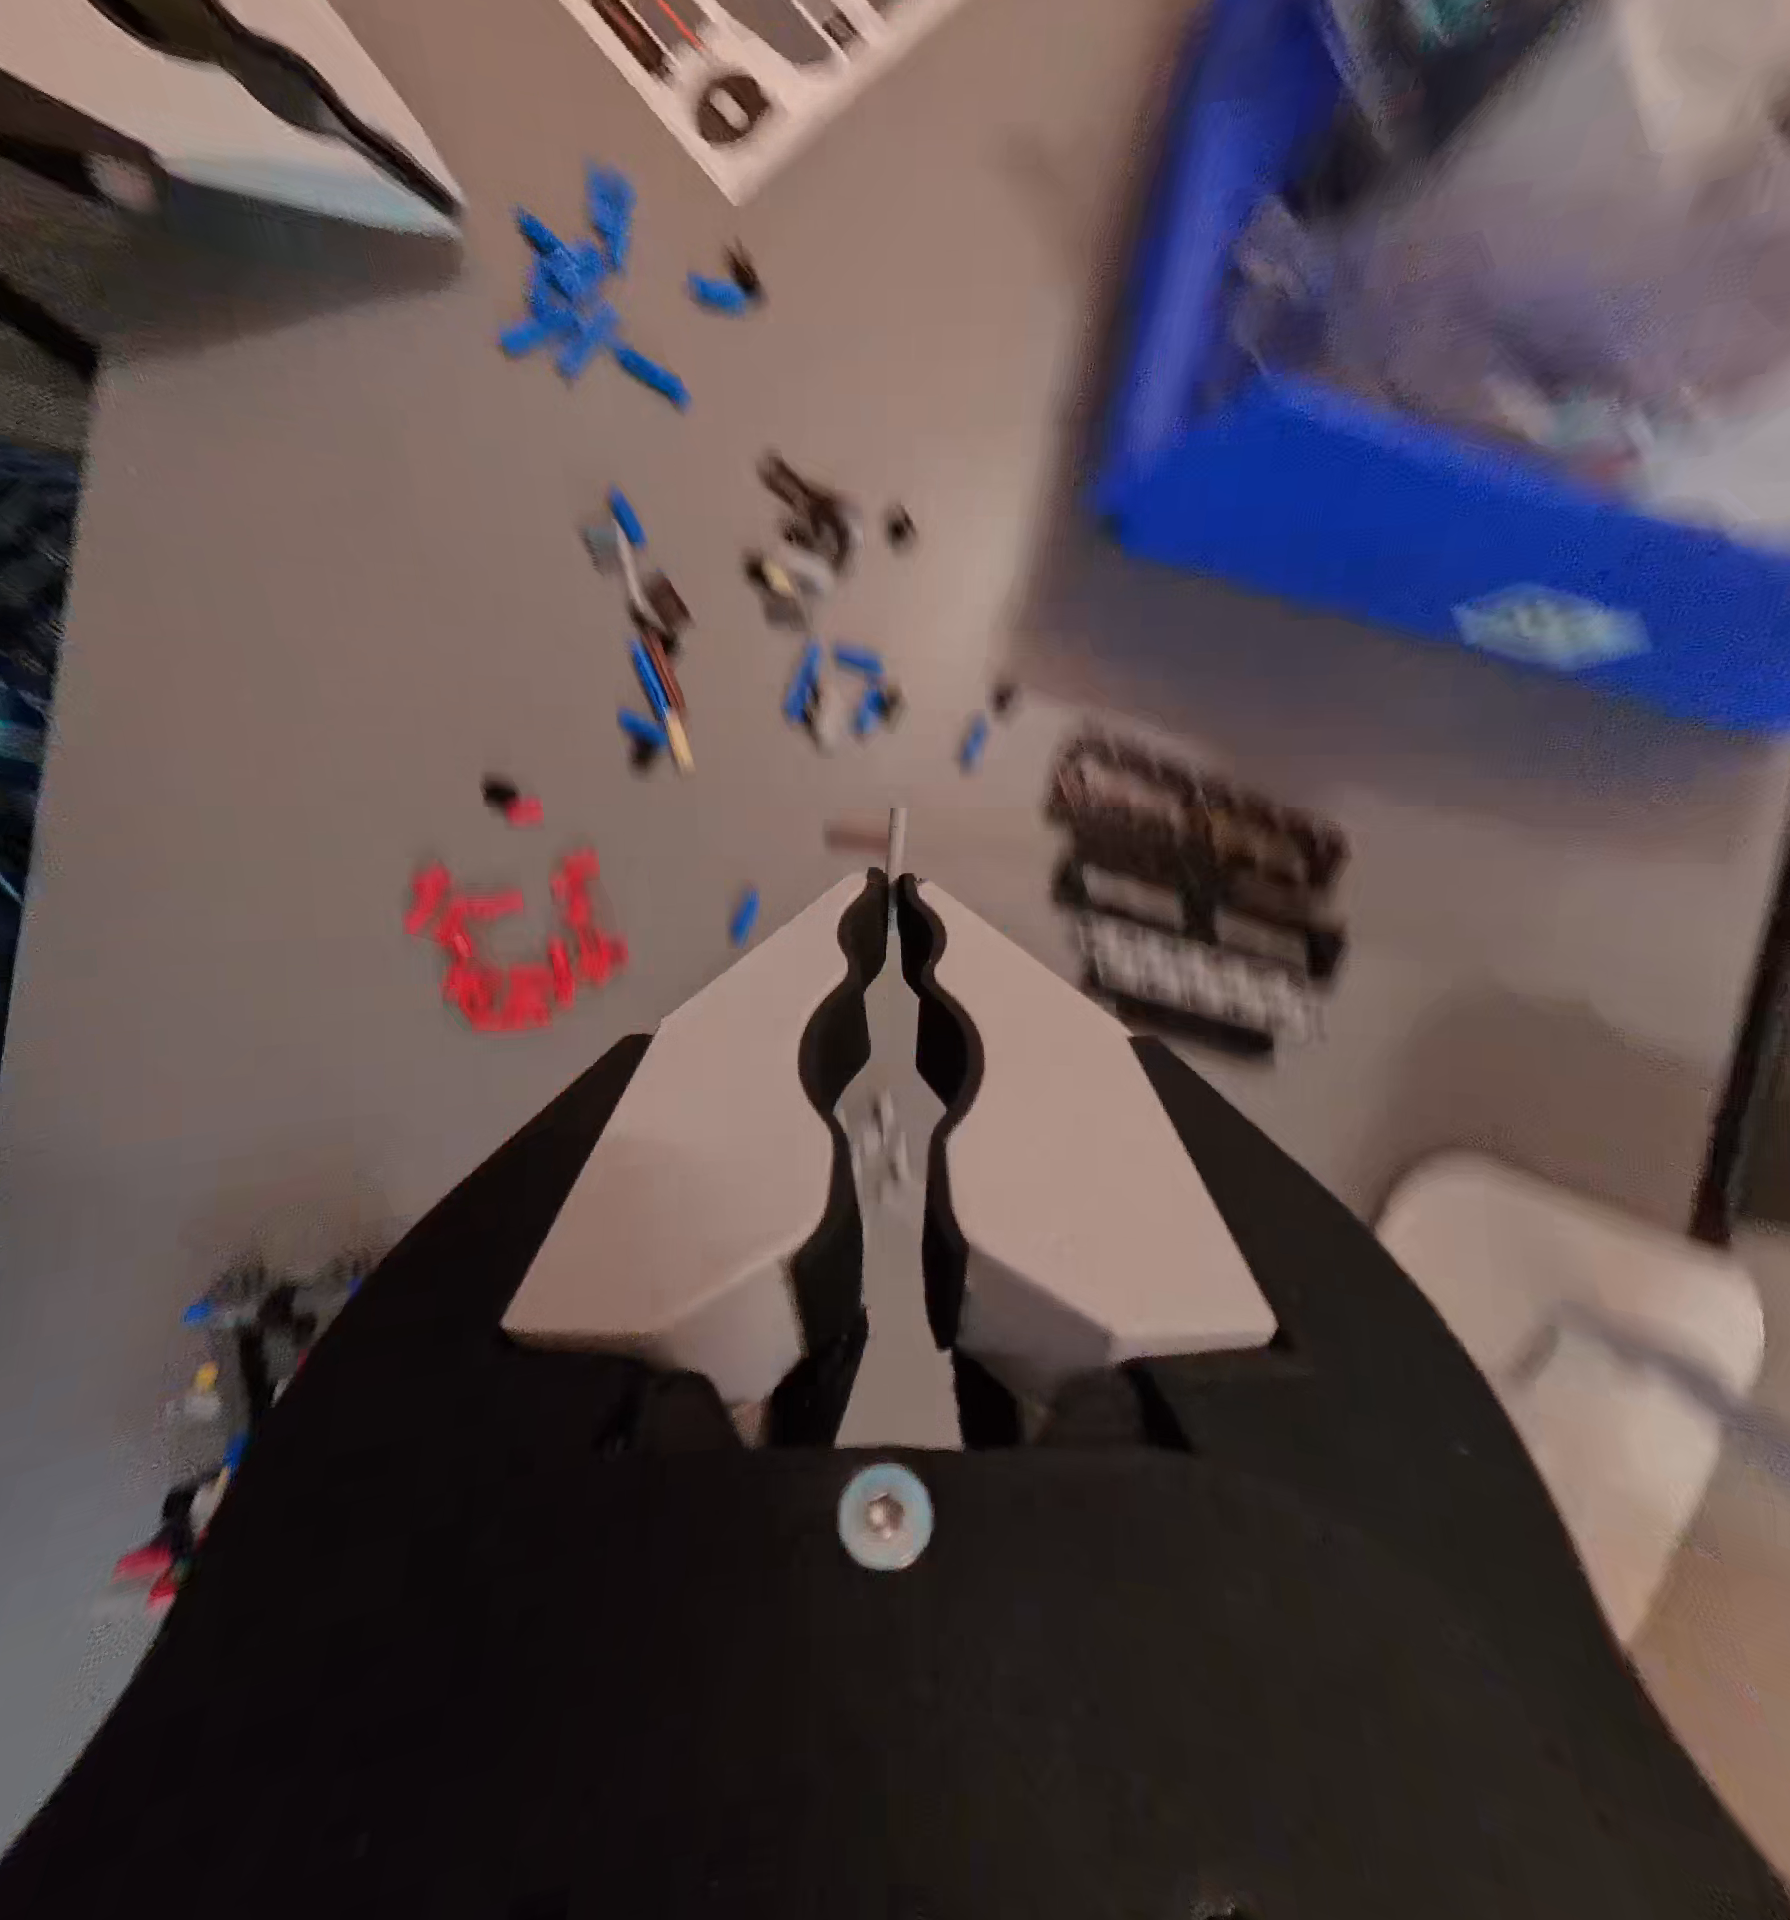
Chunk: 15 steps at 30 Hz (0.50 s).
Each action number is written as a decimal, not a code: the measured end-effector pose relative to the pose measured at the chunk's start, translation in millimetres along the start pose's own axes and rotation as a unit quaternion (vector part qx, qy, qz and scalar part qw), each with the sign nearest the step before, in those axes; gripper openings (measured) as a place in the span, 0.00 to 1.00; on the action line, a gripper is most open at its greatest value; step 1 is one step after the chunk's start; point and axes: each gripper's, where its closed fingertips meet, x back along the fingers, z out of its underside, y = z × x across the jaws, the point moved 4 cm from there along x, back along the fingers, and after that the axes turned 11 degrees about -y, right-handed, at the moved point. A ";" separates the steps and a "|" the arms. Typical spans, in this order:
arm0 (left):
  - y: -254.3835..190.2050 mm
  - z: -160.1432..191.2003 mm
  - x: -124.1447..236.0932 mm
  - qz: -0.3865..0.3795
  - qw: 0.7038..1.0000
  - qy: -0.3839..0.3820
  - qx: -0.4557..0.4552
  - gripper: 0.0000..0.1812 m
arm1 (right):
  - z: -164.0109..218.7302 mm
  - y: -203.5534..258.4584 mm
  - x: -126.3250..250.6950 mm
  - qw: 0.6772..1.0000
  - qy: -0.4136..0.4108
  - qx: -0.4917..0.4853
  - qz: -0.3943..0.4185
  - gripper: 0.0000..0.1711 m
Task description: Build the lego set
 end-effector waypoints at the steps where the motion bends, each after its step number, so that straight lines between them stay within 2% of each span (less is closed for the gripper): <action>1: -0.1 0.0 -0.4 0.000 1.000 0.001 -0.001 0.00 | 17.5 -4.3 23.1 0.999 0.005 -0.022 0.026 0.00; 5: -1.4 -0.9 -1.3 -0.004 1.000 0.005 -0.010 0.00 | 102.6 -16.8 109.6 0.983 0.044 -0.116 0.136 0.00; 9: -5.8 -4.3 -2.7 -0.005 1.000 0.009 -0.023 0.00 | 179.4 -13.3 163.4 0.958 0.061 -0.196 0.202 0.00; 12: -9.8 -7.5 -4.6 -0.006 0.999 0.011 -0.034 0.00 | 207.1 -5.5 165.4 0.950 0.039 -0.235 0.200 0.00; 15: -13.7 -8.5 -5.7 -0.005 0.999 0.014 -0.041 0.00 | 228.6 -2.4 143.9 0.954 0.070 -0.228 0.182 0.00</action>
